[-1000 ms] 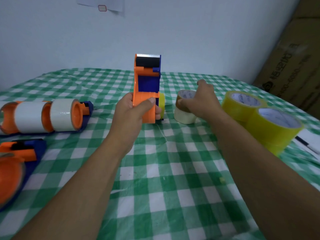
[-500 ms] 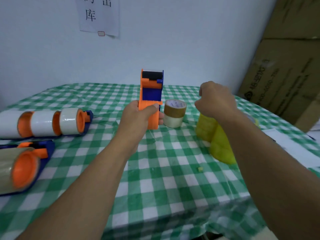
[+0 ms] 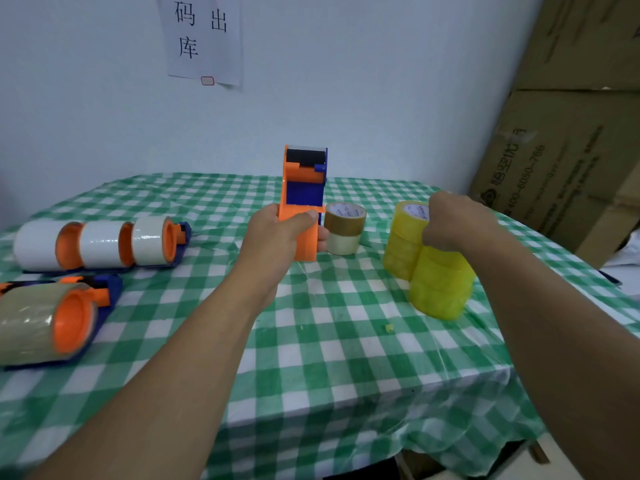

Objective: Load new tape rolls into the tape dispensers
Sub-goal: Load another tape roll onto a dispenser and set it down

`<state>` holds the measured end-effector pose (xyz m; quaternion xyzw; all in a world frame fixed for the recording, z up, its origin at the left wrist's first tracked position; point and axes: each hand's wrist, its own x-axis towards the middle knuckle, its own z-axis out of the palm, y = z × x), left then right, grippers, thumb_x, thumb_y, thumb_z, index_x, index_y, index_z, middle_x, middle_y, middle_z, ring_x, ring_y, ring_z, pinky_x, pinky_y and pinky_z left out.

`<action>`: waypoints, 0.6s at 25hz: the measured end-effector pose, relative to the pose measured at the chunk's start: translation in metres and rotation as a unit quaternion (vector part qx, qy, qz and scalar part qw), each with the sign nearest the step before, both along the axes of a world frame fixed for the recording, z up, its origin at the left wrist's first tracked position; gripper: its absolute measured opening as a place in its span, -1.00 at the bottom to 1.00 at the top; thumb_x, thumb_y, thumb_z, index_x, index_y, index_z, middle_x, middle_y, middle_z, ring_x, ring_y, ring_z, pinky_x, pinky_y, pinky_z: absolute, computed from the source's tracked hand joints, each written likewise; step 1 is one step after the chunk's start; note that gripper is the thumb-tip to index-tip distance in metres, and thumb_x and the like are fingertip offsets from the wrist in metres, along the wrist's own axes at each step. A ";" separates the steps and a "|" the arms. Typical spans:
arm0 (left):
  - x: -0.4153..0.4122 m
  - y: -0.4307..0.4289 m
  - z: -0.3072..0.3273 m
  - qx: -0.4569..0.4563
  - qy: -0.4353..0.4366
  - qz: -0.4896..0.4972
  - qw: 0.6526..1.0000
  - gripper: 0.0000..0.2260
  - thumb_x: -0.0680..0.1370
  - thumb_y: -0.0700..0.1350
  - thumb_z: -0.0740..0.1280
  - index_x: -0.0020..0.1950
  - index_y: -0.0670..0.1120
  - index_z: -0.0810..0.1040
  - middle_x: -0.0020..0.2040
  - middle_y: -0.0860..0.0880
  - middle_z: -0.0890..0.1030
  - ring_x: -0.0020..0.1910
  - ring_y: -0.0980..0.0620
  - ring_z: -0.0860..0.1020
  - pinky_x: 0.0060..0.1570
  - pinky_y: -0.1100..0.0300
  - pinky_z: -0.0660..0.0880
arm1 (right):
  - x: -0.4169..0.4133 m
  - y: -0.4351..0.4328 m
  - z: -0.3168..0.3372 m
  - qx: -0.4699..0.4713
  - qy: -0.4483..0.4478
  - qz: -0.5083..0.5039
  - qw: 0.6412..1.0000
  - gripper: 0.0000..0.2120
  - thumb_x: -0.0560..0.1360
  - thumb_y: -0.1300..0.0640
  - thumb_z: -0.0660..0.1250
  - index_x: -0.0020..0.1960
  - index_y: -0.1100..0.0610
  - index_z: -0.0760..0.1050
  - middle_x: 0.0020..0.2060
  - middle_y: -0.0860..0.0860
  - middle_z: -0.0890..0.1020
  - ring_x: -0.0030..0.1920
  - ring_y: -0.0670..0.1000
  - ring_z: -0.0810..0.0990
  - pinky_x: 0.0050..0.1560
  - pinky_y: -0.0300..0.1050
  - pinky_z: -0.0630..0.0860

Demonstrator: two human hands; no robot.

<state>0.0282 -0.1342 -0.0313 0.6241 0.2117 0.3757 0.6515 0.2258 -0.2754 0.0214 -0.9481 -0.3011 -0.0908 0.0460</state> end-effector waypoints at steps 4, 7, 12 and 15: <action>-0.005 0.000 0.001 0.000 -0.002 0.002 1.000 -0.85 0.60 -0.15 0.36 0.14 -0.17 0.57 -0.19 -0.09 0.73 -0.24 0.00 0.70 -0.05 0.04 0.64 | -0.009 0.004 0.002 0.009 -0.039 -0.009 0.999 -0.90 0.56 0.26 0.25 -0.04 0.16 0.32 -0.28 0.06 0.37 -0.23 0.15 0.44 -0.23 -0.05 0.33; -0.006 0.002 0.002 -0.003 -0.002 0.005 1.000 -0.86 0.60 -0.15 0.35 0.13 -0.16 0.57 -0.19 -0.10 0.73 -0.23 -0.02 0.70 -0.05 0.03 0.65 | -0.014 0.014 0.019 0.056 -0.058 0.018 0.997 -0.83 0.55 0.15 0.33 0.11 0.16 0.43 -0.16 0.10 0.49 -0.13 0.20 0.46 -0.13 -0.01 0.36; -0.009 0.016 0.000 -0.016 0.003 0.018 1.000 -0.82 0.59 -0.15 0.36 0.17 -0.18 0.56 -0.20 -0.08 0.73 -0.24 -0.03 0.70 -0.12 0.07 0.65 | -0.038 0.037 0.036 0.297 0.170 0.149 0.928 -0.67 0.43 0.17 0.52 0.16 0.07 0.54 -0.13 0.04 0.56 -0.20 0.07 0.57 -0.25 -0.10 0.50; -0.010 0.026 -0.002 -0.018 -0.002 0.022 1.000 -0.84 0.60 -0.17 0.36 0.15 -0.19 0.56 -0.21 -0.11 0.72 -0.26 -0.03 0.69 -0.20 0.11 0.64 | -0.049 0.054 0.021 0.394 0.351 0.182 0.829 -0.72 0.45 0.25 0.52 0.14 0.15 0.59 -0.06 0.16 0.67 -0.19 0.09 0.68 -0.20 0.05 0.69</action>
